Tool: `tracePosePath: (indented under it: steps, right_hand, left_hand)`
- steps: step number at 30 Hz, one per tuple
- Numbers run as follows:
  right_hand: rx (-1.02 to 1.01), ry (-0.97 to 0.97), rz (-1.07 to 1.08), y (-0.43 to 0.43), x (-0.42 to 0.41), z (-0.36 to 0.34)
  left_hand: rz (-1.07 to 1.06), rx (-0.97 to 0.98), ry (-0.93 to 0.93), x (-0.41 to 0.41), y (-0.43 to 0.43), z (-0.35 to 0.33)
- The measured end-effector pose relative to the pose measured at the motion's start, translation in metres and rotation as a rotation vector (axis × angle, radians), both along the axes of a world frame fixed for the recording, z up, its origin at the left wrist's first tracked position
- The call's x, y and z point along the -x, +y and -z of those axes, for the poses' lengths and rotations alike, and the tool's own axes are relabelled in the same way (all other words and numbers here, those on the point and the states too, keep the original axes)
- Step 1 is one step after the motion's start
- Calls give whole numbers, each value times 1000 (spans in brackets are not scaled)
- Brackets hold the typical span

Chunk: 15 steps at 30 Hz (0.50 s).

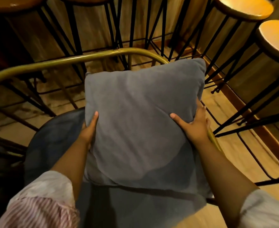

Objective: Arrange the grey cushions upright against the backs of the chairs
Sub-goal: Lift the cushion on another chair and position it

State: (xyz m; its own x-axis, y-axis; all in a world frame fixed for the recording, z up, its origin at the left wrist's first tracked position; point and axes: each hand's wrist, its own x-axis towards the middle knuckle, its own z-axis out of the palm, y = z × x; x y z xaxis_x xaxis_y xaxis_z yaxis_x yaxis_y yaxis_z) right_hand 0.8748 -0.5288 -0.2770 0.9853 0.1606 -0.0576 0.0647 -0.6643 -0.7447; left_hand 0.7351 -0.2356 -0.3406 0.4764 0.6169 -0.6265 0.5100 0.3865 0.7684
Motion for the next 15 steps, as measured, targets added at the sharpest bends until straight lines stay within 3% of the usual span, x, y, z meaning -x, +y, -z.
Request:
tracePosePath:
  steps: [6,15]
  right_hand:
    - [-381,116,-93,-7,32,-26]
    - [-349,417,-268,5,89,-2]
  left_hand:
    - [-107,-86,33,55,-20,-45]
    - [-201,-59,228,188,-50,-55]
